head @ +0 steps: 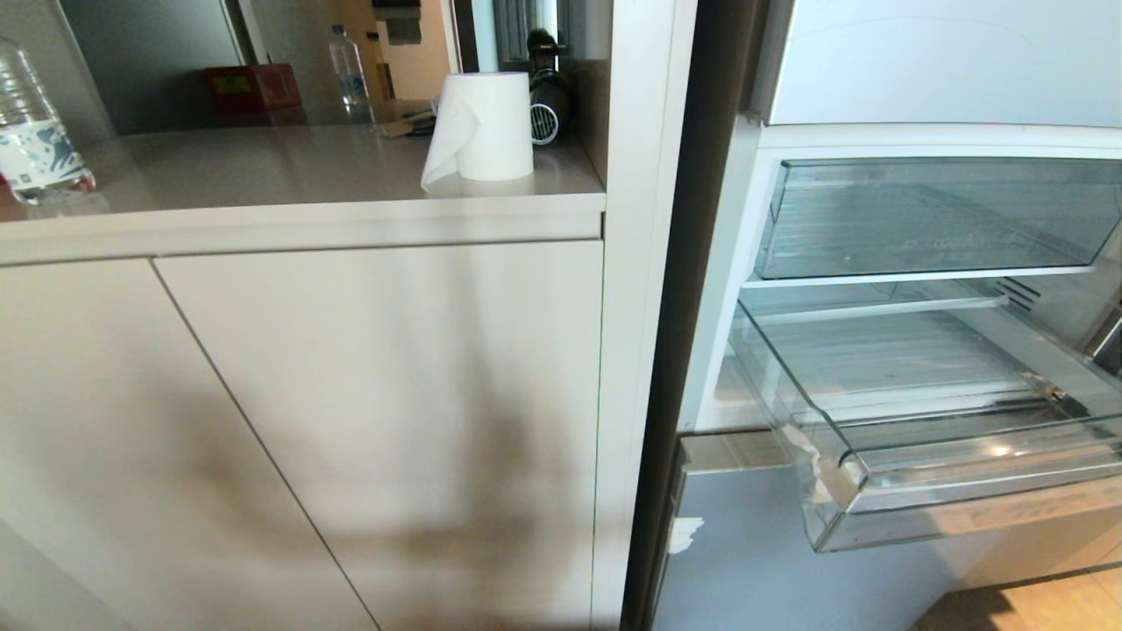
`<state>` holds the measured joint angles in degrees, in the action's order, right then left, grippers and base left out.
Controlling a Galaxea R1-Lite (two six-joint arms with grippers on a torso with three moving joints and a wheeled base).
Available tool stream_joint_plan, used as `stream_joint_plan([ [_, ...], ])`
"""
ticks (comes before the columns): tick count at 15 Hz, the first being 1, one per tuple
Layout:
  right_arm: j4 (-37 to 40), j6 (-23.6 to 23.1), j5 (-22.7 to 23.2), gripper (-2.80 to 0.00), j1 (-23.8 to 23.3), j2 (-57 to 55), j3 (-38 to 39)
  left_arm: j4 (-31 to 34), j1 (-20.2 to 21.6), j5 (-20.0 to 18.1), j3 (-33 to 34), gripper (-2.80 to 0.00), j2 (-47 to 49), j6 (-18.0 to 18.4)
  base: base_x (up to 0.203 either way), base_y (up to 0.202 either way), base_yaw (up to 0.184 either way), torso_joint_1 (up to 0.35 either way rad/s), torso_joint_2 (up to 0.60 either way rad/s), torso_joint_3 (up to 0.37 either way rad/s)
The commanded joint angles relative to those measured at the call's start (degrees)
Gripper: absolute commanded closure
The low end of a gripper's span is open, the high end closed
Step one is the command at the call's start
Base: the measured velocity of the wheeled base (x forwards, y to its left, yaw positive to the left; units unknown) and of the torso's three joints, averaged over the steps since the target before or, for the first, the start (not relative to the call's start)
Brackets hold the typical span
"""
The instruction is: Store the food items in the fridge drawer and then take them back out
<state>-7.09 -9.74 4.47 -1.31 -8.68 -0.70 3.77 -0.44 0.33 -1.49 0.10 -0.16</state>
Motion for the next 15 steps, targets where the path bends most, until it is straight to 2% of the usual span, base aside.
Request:
stream_joint_plan([
  [1,4.4,-0.1,-0.7,0.0,0.9,8.0,0.8,0.0,0.0,0.0,0.0,0.0,0.0,0.0,0.0,0.0,0.0,0.0,0.0,0.0],
  [3,7.4,1.6,-2.2,0.0,1.4,8.6,0.8,0.0,0.0,0.0,0.0,0.0,0.0,0.0,0.0,0.0,0.0,0.0,0.0,0.0],
  [12,7.4,4.8,-3.2,0.0,1.4,8.6,0.7,0.0,0.0,0.0,0.0,0.0,0.0,0.0,0.0,0.0,0.0,0.0,0.0,0.0],
  [15,7.3,4.9,-3.2,0.0,1.5,8.6,0.7,0.0,0.0,0.0,0.0,0.0,0.0,0.0,-0.004,0.005,-0.144,0.001,0.0,0.001],
])
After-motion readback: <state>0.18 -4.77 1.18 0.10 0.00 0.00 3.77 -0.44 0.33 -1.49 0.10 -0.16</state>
